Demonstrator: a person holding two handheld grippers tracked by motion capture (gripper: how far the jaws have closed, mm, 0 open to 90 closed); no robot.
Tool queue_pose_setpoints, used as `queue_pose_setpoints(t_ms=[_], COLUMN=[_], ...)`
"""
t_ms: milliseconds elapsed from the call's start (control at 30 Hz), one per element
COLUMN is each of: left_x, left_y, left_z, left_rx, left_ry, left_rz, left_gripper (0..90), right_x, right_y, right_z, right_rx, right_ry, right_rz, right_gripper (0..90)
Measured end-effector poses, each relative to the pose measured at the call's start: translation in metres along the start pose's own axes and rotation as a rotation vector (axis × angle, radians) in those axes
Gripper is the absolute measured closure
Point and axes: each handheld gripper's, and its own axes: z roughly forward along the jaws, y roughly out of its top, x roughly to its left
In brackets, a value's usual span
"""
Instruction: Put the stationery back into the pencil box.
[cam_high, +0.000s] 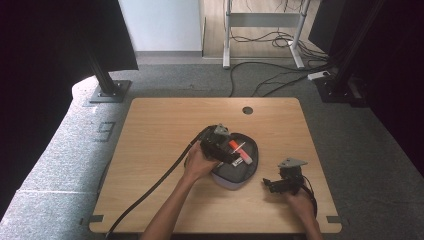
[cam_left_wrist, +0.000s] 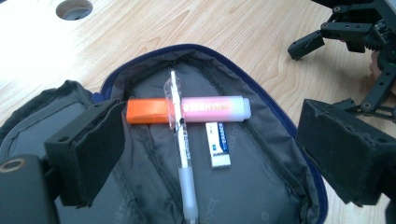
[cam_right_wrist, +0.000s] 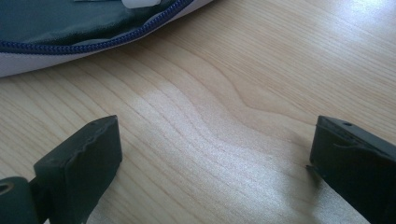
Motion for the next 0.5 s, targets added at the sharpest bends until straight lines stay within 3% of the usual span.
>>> queue_pose_setpoints(t_ms=[500], left_x=[-0.001], left_y=[-0.016], left_z=[-0.022], left_rx=[-0.026], left_ry=[0.010], left_rz=[0.009], left_gripper=[3.9], right_x=[0.000], right_y=[0.000], right_z=[0.000], right_rx=[0.000], right_ry=[0.000], right_rz=[0.000], right_gripper=[1.9])
